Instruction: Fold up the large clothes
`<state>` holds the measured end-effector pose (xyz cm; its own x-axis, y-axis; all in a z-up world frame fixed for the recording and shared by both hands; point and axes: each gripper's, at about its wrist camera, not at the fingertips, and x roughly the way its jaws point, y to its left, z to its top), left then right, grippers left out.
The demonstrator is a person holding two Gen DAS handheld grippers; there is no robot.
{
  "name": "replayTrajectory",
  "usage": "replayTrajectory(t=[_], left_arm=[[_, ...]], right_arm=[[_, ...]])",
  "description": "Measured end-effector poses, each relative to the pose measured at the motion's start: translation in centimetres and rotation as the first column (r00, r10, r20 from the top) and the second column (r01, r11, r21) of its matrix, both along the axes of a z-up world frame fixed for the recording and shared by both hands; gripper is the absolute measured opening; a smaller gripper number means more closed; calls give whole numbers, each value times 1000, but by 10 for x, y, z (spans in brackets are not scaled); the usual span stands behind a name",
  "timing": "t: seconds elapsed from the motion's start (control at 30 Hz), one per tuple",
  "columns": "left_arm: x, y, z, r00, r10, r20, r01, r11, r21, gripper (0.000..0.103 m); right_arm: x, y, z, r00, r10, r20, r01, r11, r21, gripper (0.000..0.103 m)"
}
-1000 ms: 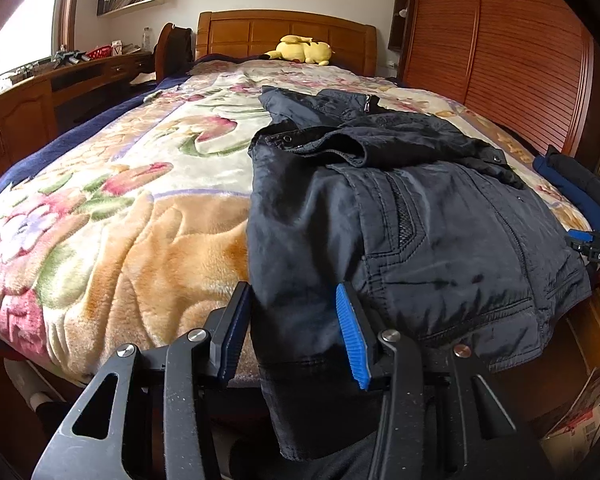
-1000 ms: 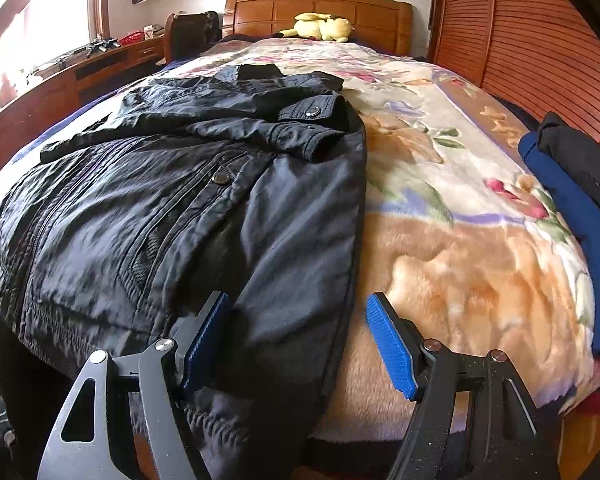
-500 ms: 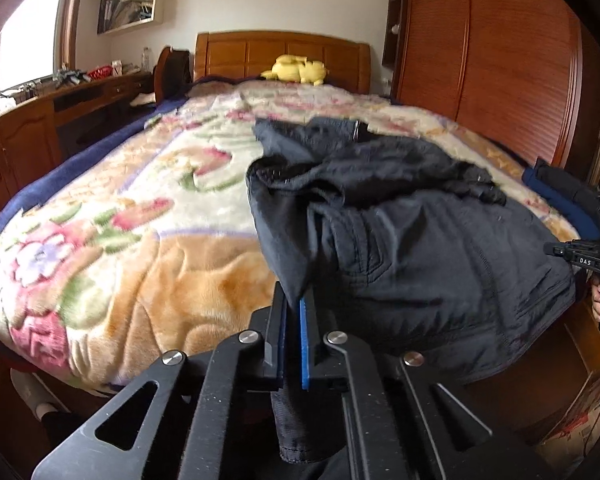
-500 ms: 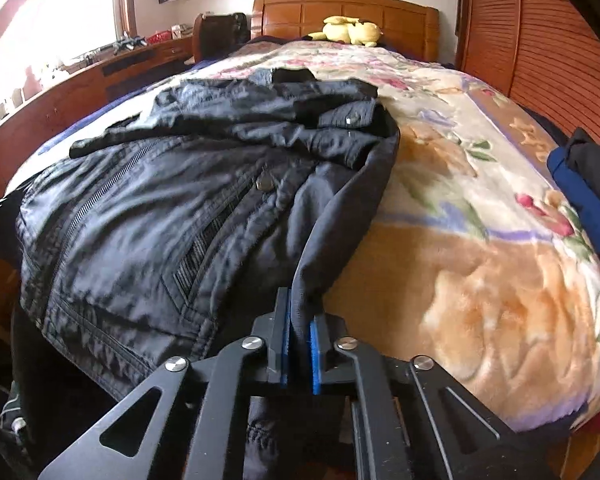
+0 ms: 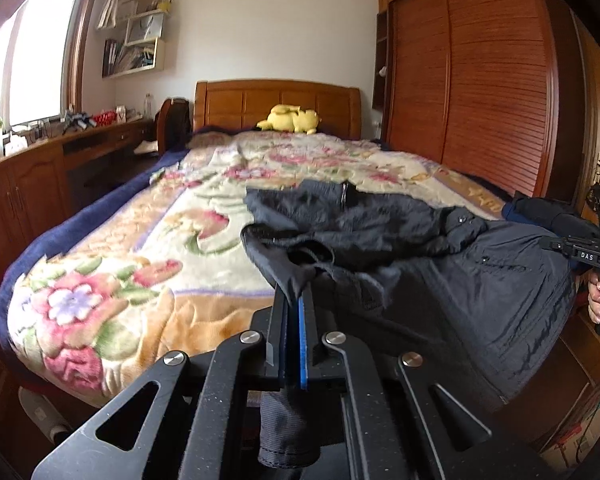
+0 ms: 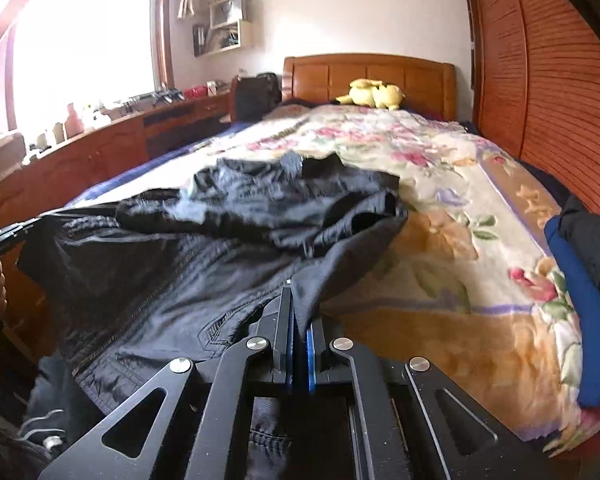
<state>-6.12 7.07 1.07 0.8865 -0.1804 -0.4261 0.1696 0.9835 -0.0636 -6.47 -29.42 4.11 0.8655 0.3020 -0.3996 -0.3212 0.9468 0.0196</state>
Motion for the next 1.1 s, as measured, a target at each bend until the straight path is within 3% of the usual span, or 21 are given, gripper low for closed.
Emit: replayTrajectory(t=[0.17,0.3,0.63,1.1], left_arm=[[4,-4,29,998,-19,60,16,999,46,4],[28,-2,42,997,-14,77,8,997,75,4],[103,7,34,1000,2,30,-5,995,95,4],[237,-11,54,1000,14,22,-17,987,162,4]], right_arm=[[-12,-7,19,998,32,51,-33,999,24,4],[3,-12,32,995,36,91,-38,999,21,4],[104,-7,18,998,6,65,-12,996,84,4],[227,3,55,992,-92,87,89,995,34,4]])
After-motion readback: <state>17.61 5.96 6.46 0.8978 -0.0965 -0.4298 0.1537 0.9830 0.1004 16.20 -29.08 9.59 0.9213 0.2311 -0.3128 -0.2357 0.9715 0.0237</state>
